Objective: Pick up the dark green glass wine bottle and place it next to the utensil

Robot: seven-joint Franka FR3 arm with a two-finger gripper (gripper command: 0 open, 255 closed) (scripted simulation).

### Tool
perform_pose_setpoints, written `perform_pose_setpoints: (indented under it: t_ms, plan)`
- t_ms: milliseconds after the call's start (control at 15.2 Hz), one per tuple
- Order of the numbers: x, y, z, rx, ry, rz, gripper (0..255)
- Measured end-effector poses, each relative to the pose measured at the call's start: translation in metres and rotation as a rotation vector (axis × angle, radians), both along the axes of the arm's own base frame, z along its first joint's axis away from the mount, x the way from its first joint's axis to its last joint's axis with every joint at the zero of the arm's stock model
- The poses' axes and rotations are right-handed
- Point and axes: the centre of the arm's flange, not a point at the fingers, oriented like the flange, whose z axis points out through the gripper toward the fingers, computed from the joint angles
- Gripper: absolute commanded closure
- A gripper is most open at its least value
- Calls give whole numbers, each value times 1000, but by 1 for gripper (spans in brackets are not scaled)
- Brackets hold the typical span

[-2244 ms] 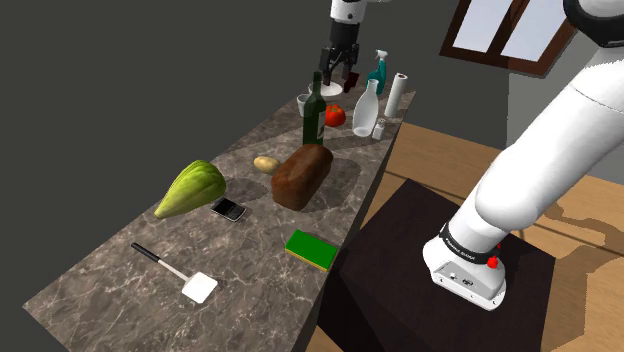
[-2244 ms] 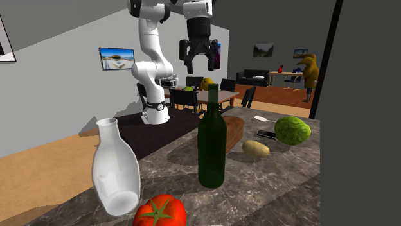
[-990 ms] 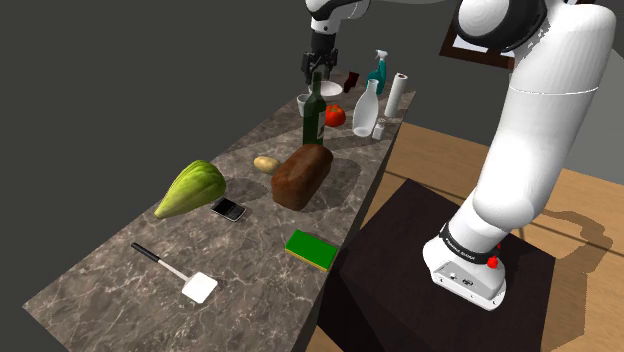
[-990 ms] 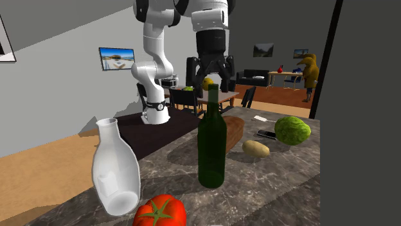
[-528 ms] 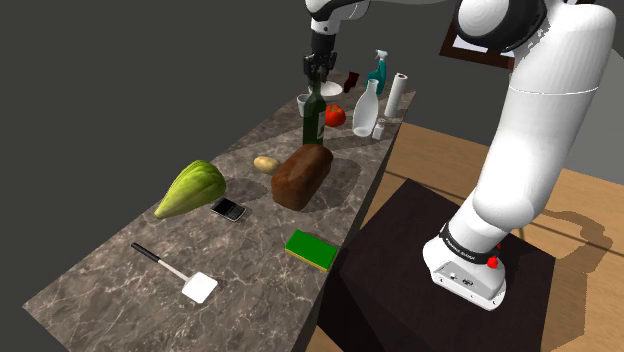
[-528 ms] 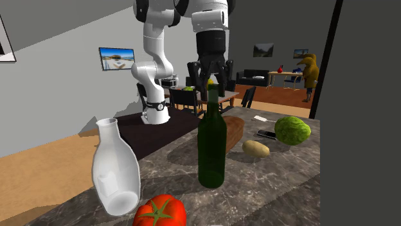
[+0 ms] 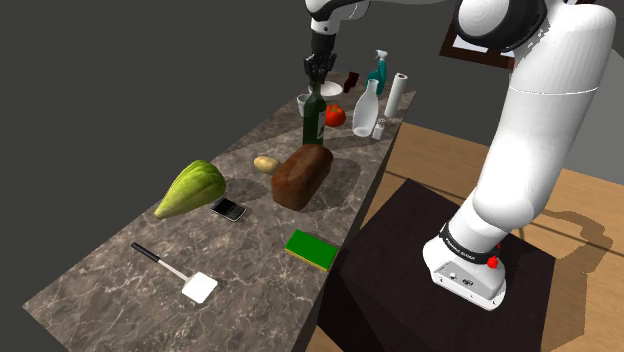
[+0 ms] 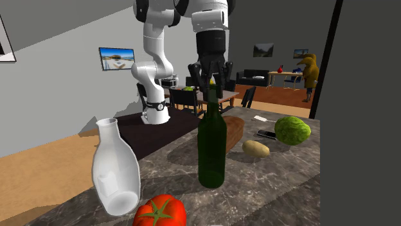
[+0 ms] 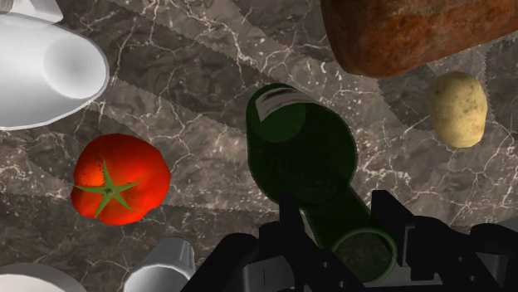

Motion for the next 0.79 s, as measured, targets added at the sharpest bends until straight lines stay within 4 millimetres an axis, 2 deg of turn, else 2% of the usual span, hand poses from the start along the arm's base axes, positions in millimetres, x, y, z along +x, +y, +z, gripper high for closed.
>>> perform_pose_setpoints:
  t_ms: [198, 792]
  plan:
    - [0, 0, 5, 0, 1, 0, 255]
    - [0, 1, 52, 0, 1, 0, 255]
